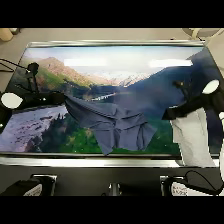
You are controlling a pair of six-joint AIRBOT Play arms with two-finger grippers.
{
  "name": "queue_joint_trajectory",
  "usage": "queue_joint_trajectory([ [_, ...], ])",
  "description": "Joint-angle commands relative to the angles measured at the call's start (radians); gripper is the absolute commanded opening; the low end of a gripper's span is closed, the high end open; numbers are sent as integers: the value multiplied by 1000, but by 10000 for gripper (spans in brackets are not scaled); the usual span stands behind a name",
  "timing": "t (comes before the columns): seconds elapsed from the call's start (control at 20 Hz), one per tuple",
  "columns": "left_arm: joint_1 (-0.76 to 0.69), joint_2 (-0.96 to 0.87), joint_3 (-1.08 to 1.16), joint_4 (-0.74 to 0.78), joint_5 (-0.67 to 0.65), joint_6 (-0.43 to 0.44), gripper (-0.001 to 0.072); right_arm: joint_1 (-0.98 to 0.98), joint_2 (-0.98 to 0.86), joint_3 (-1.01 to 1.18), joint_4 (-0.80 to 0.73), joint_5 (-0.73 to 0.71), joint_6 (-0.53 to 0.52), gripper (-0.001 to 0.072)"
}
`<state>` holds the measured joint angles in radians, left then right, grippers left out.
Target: Fold the shirts.
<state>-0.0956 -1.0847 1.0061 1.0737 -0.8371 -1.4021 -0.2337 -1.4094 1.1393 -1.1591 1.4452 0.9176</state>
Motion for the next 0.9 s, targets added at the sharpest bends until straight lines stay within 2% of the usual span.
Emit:
queue_joint_trajectory([
  [0.0,7,3,6,0,-44,4,30,5,3,-214,21,-76,-10,570],
  [0.05,7,5,6,0,-55,4,30,24,2,-247,26,-123,-10,613],
  [0.35,7,14,7,-12,-64,3,30,138,-37,-269,83,-254,3,612],
  [0.4,7,14,7,-16,-64,3,30,154,-44,-269,102,-277,2,584],
  [0.5,7,14,8,-19,-64,3,30,183,-47,-269,124,-343,3,382],
  [0.6,7,18,10,-19,-64,3,30,188,-47,-259,135,-402,6,21],
  [0.75,22,47,89,-18,-64,26,30,180,5,-146,71,-379,-24,14],
  [0.85,54,85,229,-18,-61,25,30,180,98,24,-53,-391,-24,14],
])
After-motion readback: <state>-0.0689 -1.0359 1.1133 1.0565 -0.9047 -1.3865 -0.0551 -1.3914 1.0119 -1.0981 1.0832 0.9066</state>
